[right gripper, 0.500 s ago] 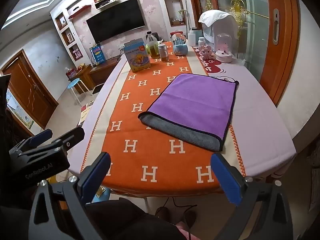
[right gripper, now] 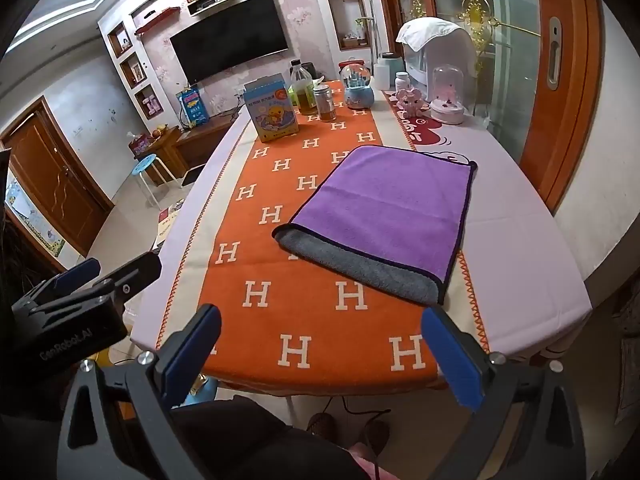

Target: Fold towel

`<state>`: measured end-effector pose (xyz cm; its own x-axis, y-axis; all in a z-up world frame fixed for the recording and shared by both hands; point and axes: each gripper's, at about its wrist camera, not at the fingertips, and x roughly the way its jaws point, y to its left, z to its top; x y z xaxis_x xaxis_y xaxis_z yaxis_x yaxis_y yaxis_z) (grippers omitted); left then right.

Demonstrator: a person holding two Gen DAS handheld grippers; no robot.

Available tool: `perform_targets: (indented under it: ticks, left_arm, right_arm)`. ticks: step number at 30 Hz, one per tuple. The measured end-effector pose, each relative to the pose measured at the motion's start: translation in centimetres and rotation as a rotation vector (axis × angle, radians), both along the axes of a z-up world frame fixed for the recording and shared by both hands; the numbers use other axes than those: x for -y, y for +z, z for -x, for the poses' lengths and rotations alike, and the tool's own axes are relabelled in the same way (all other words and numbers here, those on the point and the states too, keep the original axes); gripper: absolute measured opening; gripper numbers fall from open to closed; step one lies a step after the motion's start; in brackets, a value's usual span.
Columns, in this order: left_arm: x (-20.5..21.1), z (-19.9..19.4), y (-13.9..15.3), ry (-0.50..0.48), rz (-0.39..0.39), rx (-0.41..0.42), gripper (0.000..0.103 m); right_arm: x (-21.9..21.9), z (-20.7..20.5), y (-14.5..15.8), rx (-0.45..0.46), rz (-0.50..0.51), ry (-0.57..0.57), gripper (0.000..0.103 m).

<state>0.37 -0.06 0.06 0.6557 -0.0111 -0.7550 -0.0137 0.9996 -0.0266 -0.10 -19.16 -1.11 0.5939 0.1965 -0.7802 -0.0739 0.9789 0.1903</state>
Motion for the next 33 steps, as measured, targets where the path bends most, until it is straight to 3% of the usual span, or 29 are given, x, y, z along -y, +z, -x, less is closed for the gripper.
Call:
perform_targets:
  ticks: [16,33]
  left_arm:
    - [0.4,-0.4,-0.7,-0.001,0.008,-0.005,0.102]
    - [-1.2,-0.7,-1.4,-0.086,0.032,-0.022,0.102]
  right_arm:
    - [-0.1,-0.4,-0.1,0.004,0.008,-0.012,0.1]
    - [-1.8,0.2,-0.1,0.025,0.044,-0.071,0.1]
